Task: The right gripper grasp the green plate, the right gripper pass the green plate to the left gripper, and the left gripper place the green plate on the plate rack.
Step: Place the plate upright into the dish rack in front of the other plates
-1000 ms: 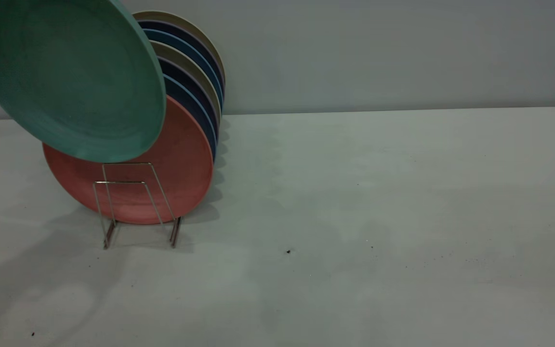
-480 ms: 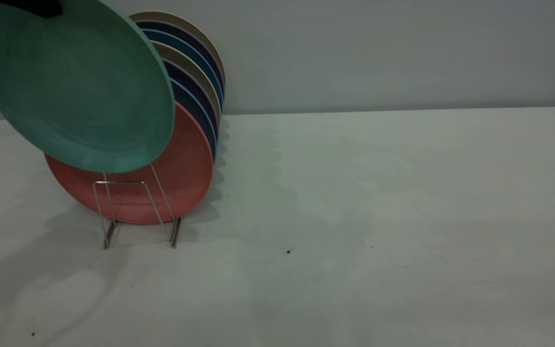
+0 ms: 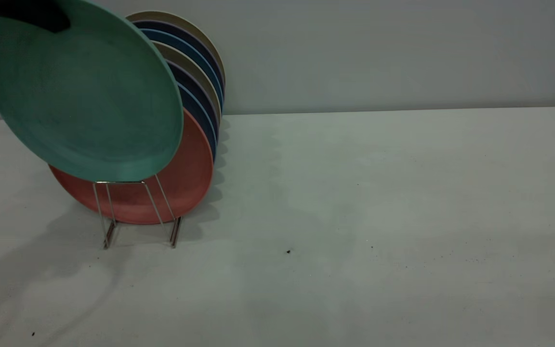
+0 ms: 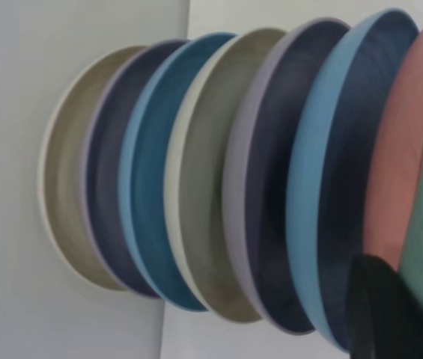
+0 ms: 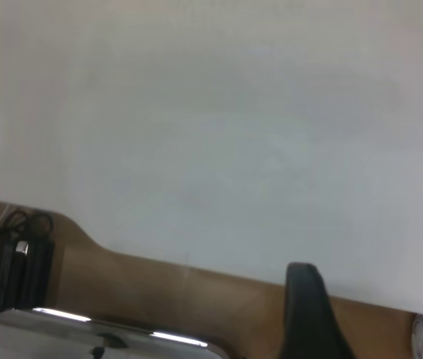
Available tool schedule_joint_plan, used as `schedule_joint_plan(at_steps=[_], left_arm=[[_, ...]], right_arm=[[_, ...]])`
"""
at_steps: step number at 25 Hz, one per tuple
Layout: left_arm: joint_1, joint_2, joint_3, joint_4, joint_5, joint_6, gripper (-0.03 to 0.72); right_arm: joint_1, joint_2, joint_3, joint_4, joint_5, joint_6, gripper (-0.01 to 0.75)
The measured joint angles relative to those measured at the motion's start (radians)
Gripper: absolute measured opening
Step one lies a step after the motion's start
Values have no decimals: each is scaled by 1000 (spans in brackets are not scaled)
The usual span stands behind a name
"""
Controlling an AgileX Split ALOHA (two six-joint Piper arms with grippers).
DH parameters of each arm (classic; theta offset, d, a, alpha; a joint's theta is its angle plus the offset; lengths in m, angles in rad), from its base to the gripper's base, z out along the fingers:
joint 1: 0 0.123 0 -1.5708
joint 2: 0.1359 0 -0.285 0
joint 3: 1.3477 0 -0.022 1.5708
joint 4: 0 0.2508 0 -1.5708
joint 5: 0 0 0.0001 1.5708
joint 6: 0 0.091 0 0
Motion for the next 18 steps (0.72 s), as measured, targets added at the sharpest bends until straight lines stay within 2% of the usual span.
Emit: schedule_joint_plan(at_steps=[13, 16, 18], left_arm=[[-1, 65, 0, -3, -7, 0, 62], [-1, 68, 0, -4, 0, 0, 97], [-1, 68, 0, -4, 6, -1, 147]], right_arm=[[0, 0, 0, 3, -1, 0, 480], [0, 0, 0, 3, -1, 0, 480], [0, 0, 0, 3, -1, 0, 480]])
